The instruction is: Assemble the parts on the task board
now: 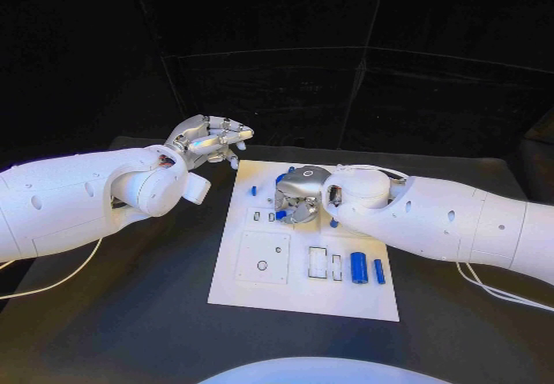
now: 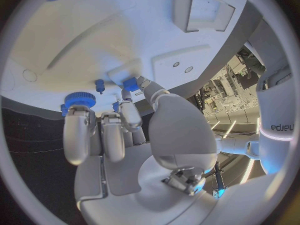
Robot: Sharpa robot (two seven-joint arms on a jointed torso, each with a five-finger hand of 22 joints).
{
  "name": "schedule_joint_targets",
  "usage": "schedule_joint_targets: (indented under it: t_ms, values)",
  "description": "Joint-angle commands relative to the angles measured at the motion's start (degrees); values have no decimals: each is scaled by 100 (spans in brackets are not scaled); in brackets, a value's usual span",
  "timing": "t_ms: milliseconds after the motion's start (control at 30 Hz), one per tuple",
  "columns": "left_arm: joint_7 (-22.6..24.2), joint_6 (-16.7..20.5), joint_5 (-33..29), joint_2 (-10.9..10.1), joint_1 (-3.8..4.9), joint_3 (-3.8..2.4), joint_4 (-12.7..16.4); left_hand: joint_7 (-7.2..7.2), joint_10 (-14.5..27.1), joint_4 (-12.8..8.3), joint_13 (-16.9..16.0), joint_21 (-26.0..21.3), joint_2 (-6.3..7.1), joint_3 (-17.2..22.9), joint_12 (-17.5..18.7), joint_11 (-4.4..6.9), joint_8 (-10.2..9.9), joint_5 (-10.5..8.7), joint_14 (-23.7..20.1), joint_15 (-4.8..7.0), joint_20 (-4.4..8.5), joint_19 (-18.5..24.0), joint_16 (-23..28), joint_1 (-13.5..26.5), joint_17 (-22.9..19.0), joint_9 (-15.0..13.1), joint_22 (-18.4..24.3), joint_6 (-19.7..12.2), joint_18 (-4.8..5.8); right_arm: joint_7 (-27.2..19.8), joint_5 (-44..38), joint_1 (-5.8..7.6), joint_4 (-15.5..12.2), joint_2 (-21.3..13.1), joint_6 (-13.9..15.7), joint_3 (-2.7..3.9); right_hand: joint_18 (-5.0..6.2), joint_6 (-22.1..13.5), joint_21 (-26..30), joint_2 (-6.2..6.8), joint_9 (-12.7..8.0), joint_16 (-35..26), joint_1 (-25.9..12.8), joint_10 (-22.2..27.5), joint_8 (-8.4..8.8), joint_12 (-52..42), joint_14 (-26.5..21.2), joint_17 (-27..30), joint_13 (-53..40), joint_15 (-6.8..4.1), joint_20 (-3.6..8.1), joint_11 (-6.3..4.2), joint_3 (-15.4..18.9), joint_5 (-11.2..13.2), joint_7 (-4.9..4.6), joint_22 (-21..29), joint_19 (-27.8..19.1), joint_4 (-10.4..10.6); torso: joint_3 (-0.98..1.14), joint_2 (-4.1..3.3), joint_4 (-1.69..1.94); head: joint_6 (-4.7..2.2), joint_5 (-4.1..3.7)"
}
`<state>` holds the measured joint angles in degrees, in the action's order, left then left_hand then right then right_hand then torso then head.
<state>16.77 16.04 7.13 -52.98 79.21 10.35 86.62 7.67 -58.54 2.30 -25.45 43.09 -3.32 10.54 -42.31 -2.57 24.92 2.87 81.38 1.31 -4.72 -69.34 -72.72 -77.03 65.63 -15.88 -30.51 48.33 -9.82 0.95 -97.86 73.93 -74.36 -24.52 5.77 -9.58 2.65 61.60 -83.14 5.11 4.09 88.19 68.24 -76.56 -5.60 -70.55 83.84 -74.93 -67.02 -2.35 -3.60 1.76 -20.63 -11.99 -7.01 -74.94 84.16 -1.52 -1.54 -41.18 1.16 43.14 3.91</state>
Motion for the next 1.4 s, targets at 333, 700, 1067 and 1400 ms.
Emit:
schedule_joint_targets:
  t_ms: [333,700,1067,1400]
  values:
    - [4,-60,-21,4,-1,-3,-1,3,-4,-3,14,-39,74,44,-28,-32,-28,-2,-36,1,7,-33,-2,-6,9,14,9,32,-65,452,46,-29,-148,-88,281,0,41,-270,9,220,-35,39,-204,107,168,102,561,-1273,150,83,-79,105,243,17,-80,8,-3,192,2,-3,3,0,-11]
    - [-12,-73,-21,-3,-8,-3,-5,3,-4,-3,14,-39,74,44,-28,-32,-28,-2,-36,1,7,-33,-2,-6,9,14,9,32,-65,624,46,-86,-244,-177,452,0,46,-488,24,321,-30,37,-216,171,193,153,559,-1270,227,123,-119,149,473,93,-123,31,-13,396,1,-5,-4,11,-2]
    - [-16,-81,-21,-11,-13,-3,-5,6,3,-3,24,-42,89,73,-31,-35,-29,-1,-33,-1,6,-39,-7,8,12,25,13,26,-65,737,46,-130,-437,-322,436,-1,46,-476,24,329,-21,36,-198,159,175,134,559,-1270,212,125,-123,148,515,84,-120,30,-13,441,1,-4,0,27,-11]
    - [-19,-92,-21,-12,-19,-3,-6,6,3,-3,24,-42,89,73,-31,-35,-29,-1,-33,-1,6,-39,-7,8,12,25,13,26,-65,805,42,-166,-471,-349,471,-1,44,-405,15,263,-3,39,-74,130,132,94,561,-1274,179,114,-119,132,513,67,-102,11,-3,478,-2,-7,6,34,-14]
